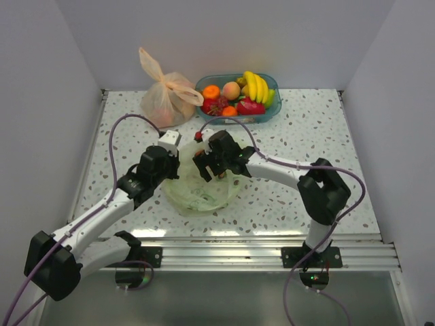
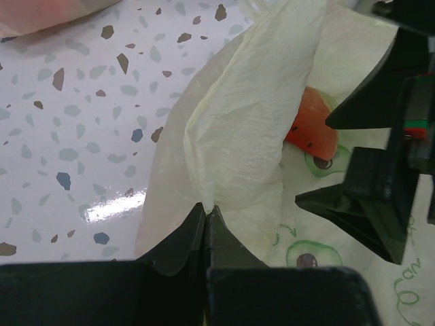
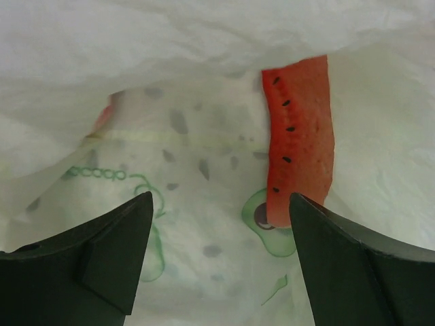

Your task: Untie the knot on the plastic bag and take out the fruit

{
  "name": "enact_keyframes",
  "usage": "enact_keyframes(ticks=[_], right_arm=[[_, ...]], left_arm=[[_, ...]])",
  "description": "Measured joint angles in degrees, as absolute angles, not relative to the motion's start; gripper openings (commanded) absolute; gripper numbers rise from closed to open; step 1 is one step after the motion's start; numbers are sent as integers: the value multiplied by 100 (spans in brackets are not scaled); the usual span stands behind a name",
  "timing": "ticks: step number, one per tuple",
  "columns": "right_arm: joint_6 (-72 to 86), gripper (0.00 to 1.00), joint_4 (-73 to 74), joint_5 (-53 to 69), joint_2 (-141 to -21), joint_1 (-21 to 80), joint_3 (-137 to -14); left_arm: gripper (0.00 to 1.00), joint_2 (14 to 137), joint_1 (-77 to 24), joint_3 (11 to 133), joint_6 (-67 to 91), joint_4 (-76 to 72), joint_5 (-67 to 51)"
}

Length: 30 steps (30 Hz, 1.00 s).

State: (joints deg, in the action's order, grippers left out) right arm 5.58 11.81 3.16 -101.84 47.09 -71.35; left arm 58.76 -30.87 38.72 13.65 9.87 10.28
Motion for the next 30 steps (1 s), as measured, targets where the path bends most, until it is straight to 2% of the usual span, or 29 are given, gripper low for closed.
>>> enact_keyframes(ticks=[5,12,20,28,30], right_arm=[[434,87,1203,-217,-10726,4685,-7321],[97,99,1157,-1057,-10888,4685,-7494],[-239,99,919,-1352,-11279,4589,-7896],[-272,99,633,-1079,-11887,4257,-8029],[-263,96,502,-917,-11966,4189,-8068]], left_arm=[[0,5905,-3087,3872,1291,985,915],[0,5931,-3087,3872,1264,980,777],[0,6007,-3087,3872,1238,937,650],[0,6117,-3085,3870,1236,932,539],[0,6139,-3087,3872,1236,932,523]])
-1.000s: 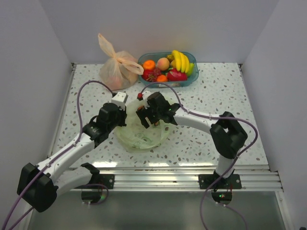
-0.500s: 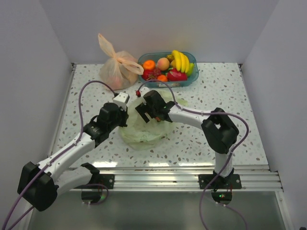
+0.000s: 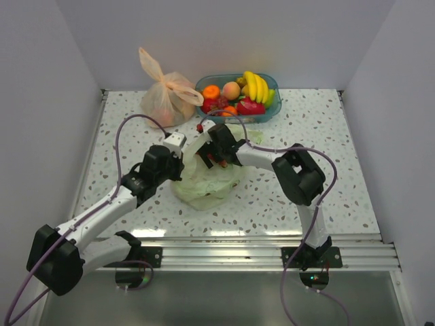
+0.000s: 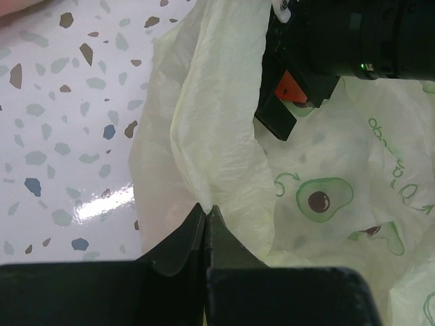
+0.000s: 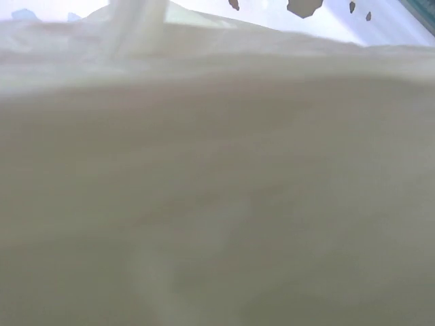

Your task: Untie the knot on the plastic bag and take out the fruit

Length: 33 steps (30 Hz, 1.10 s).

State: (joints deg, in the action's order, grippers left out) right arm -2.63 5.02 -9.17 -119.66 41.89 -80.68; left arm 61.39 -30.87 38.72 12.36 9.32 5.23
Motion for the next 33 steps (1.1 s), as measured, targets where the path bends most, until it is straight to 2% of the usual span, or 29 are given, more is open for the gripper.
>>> enact_keyframes(ticks=[3,4,6,7,9,10,16,33], right_arm=[[-266,85,419,-687,-11998,4108,-8079],[-259,73,395,-628,-12005,4095,-8079],[-224,57,303,-554,-12007,4095,-8047],[-189,46,213,-519,-12007,4095,-8007],[-130,38,54,-484,-11990,4097,-7918],[-82,30,-34,-473,-11955,4097,-7837],[139,7,-91,-340,-11351,4128,-7118],[270,0,779,705,-8729,4213,-5920]], left_arm=[[0,6178,-3087,3872,1234,932,508],[0,6195,-3087,3872,1236,932,506],[0,6219,-3087,3872,1234,932,504],[0,6226,-3087,3872,1234,930,502],[0,6237,-3087,3870,1234,932,502],[0,6243,-3087,3872,1236,932,502],[0,6259,-3087,3872,1236,932,532],[0,6263,-3087,3872,1245,950,1227]])
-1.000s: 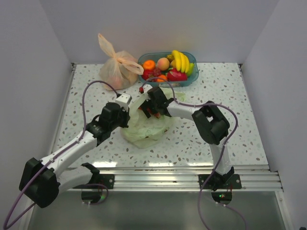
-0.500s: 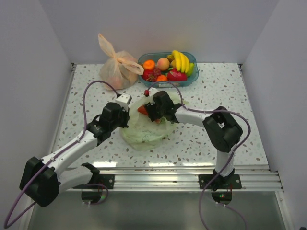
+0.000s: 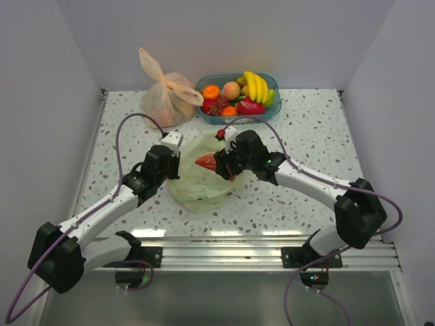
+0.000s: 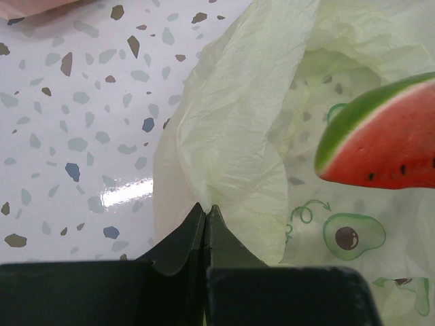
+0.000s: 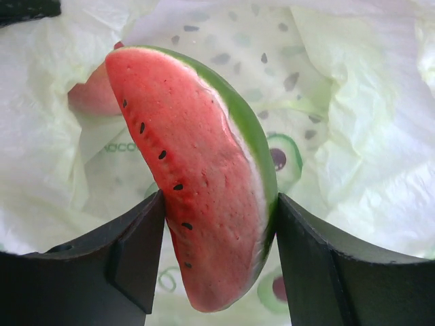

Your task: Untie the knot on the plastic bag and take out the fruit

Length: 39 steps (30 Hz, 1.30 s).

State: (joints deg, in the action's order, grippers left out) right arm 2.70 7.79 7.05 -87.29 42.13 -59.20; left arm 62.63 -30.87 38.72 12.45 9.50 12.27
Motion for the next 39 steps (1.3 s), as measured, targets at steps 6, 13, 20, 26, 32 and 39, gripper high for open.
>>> enact_keyframes(ticks=[6,13,20,26,32,39], right_arm=[[408,0,1015,561,-8093,4128,-6007],[657,0,854,-301,-8359,3415,-7297],[840,4,530,-954,-10169,2674,-9137],[882,7,607,-1356,-11959,2582,-10610],[967,14,635,-1433,-13098,2554,-11636],[937,34,456,-786,-13587,2545,-12125]], left_arm=[[0,6263,-3087,3872,1245,954,1256],[0,6263,-3085,3872,1245,956,1249],[0,6263,-3087,3872,1245,956,1232],[0,6263,-3087,3872,1245,954,1210],[0,6263,-3085,3872,1245,954,1175],[0,6263,-3087,3872,1245,954,1168]])
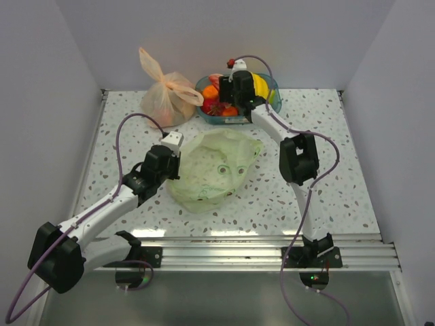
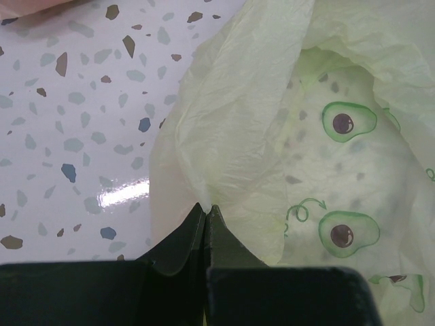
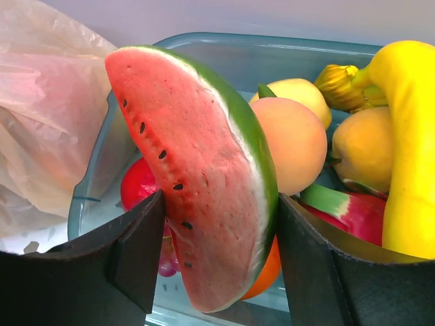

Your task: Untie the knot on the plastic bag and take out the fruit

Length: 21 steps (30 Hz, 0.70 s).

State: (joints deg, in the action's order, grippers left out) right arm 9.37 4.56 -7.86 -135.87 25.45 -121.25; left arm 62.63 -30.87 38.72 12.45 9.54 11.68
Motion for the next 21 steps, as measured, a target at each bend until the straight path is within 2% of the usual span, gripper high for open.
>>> enact_keyframes(ticks=[1,2,5,8,12,17,21], right_arm=[[937,41,432,-762,-13622,2547,-12140],[939,55,410,-718,-13655,2547,-12173],[956,78,375,-620,-13701,2550,-12197],[972,91,338,-576,-13740,2547,-12226],[972,99,309,-499,-13740,2547,-12226],[965,99,294,-469,-13644,2547,-12064],[956,99,349,-395,-13148,2547,-11450]], left_arm=[[0,6263,-3085,3872,1245,954,1168],[0,6261,-3085,3872,1245,956,1168],[0,6261,-3087,3872,1245,954,1168],[0,6261,-3087,3872,1245,956,1168],[0,6261,-3087,3872,1245,956,1168],[0,6261,-3087,3872,1245,956,1170],[2,6243,-3085,3872,1245,956,1175]])
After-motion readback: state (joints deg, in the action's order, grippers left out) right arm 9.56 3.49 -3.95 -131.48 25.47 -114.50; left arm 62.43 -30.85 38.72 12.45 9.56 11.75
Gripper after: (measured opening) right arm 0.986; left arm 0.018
